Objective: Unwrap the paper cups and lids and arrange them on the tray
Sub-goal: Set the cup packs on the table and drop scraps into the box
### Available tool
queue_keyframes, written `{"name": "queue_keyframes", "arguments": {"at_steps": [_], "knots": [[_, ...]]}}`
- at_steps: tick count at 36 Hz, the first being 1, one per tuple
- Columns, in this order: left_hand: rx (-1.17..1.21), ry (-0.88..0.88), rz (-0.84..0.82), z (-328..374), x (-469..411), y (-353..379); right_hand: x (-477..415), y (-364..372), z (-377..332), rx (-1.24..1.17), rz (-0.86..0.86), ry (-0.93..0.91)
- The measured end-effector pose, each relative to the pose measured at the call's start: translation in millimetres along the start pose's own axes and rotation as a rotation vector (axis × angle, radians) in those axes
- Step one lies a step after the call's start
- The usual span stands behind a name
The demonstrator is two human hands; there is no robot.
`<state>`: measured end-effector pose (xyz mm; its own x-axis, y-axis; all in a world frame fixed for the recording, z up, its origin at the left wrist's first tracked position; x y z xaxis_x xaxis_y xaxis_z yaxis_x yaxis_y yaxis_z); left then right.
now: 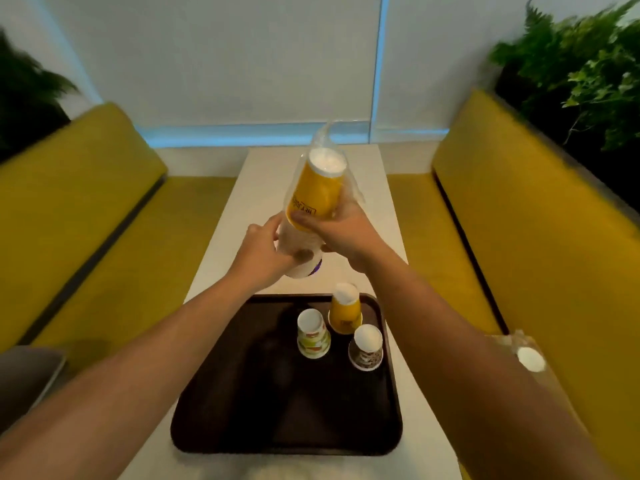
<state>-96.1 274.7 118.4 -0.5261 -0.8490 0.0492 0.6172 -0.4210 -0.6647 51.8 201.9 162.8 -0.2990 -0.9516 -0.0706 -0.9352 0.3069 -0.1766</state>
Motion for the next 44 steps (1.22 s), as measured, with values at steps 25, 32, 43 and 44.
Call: {"name": "queue_keyframes", "arguments": {"at_steps": [25,32,43,44], "knots": [[0.788,-0.401,-0.044,-189,-50,-35,-116,196,125,0.358,-0.036,0.112],[0.742,-0.407,0.034,-193,-43,-37,-115,197,131,0.35,-0.064,0.103],[0.364,-0.037,0.568,-103,18,-70,-43,92,73,0.366,0.04,0.061],[0.366,-0.004,0.527,-88,21,-59,-34,78,71,0.349,0.069,0.057]]}}
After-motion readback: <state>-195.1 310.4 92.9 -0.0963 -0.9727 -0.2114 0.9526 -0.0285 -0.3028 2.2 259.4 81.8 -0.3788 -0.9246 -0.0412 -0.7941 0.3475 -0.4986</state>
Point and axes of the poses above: each hand's wrist, its own x-axis away from the middle knuckle, its own y-axis out of the palm, z = x × y, the point moved 9 cm from there along -x, towards the middle knuckle, and after that the axes turned 4 degrees about -z, right-handed, at the moved point
